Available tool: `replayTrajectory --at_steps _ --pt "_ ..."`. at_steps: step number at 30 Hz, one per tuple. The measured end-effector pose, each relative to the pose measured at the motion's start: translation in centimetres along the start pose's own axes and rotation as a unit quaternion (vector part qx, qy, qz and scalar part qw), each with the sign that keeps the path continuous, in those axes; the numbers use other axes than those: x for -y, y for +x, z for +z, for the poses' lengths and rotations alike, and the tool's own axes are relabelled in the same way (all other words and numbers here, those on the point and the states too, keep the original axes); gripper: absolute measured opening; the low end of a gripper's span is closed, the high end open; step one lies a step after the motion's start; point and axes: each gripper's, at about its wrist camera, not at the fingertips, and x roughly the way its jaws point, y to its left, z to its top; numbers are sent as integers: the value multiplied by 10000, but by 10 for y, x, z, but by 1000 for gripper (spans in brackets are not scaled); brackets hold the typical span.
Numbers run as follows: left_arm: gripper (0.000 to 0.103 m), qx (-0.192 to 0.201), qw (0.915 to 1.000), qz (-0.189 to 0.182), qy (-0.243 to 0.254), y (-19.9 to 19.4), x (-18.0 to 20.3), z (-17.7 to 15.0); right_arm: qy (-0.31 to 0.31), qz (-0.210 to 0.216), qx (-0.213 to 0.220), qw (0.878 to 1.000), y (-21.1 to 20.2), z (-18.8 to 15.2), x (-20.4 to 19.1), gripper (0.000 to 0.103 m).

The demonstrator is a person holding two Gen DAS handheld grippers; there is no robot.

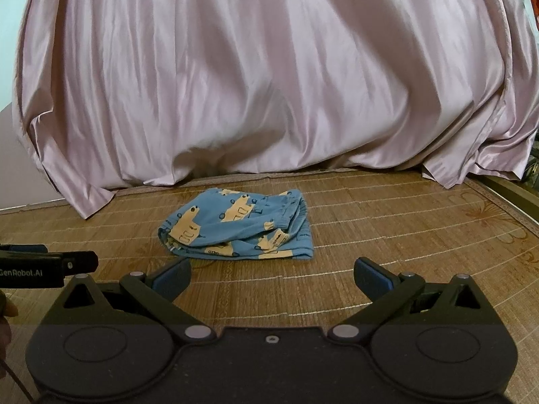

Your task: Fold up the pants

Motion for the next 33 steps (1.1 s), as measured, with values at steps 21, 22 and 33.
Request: replayTrajectory --at_steps 21,22,33 --pt "103 -62 10000 13 -11 0 1 -1 -23 -7 -54 10000 2 -1 0 102" --pt "103 -61 10000 15 -13 0 1 -1 -26 -9 -56 10000 2 -1 0 102" --pt "103 -75 10000 11 -6 1 0 -2 -33 -13 -77 10000 3 -1 1 102"
